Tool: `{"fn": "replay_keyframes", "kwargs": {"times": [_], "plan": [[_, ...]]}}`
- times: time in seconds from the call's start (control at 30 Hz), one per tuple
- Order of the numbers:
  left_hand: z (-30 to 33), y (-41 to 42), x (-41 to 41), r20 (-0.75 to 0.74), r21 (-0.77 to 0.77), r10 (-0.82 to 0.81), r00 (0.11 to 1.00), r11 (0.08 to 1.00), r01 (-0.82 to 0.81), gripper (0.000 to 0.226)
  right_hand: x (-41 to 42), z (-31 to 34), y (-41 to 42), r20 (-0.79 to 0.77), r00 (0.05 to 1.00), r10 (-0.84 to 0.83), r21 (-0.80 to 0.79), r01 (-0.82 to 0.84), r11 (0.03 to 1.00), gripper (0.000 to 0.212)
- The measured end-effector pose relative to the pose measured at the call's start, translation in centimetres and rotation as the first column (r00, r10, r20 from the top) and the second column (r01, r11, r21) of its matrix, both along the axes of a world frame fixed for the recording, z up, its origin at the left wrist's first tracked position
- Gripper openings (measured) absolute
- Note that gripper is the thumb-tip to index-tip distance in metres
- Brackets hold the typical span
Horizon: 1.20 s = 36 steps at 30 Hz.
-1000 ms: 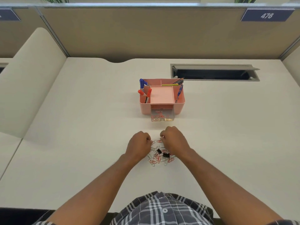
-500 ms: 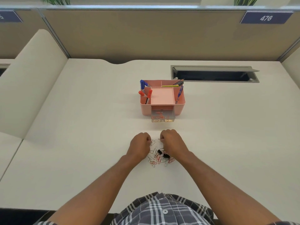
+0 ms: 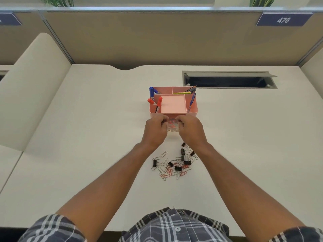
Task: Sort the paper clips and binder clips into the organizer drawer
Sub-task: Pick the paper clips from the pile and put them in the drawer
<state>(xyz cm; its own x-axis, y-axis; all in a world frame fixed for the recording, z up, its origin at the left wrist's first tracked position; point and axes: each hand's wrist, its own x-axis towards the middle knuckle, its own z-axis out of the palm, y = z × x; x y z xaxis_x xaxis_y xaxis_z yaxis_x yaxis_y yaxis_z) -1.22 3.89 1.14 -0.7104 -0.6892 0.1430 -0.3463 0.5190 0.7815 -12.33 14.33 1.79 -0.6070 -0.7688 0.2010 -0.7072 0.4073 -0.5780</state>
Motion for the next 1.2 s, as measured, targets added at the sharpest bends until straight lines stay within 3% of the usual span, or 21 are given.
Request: {"fn": "replay_keyframes", "kwargs": {"times": [0.13,0.2,0.3,0.37,0.5,0.77,1.2], "plan": [[-0.4,-0.3,1.3,-0.046,0.022,0.009,0.999,1.000,-0.008,0.017,1.2,-0.7,0.8,-0.007,0.999,0.054,-0.062,-0.054,0.997,0.014],[-1.3,-0.1,2.6,-0.013,0.037,0.057,0.998,0.998,-0.057,0.014,2.3,-1.8,1.6,-0.003,0.993,0.115,-0.009,-0.115,0.993,0.012],[-3.3,0.2,4.7,0.231,0.079,0.050,0.972,0.994,-0.070,0.009,3.8,-3.9,2.2,0.034,0.975,0.219,0.196,-0.221,0.955,0.019],[-4.5,0.5,6.0,0.441,0.083,-0.016,0.897,0.996,-0.023,0.007,4.7,-5.1,2.3,0.040,0.959,0.279,0.323,-0.277,0.905,0.024],[-5.6,1.3,7.5,0.593,0.079,-0.103,0.799,0.994,0.070,0.022,5.9,-6.6,2.3,0.011,0.948,0.319,0.401,-0.296,0.867,0.022],[-5.8,2.0,6.7,0.608,0.013,-0.109,0.786,0.992,0.128,0.010,5.7,-6.9,2.4,0.040,0.957,0.287,0.407,-0.278,0.870,0.002],[-6.2,1.5,6.9,0.544,-0.001,-0.051,0.838,0.998,0.062,0.024,6.1,-7.0,3.2,0.074,0.970,0.231,0.362,-0.242,0.900,0.025]]}}
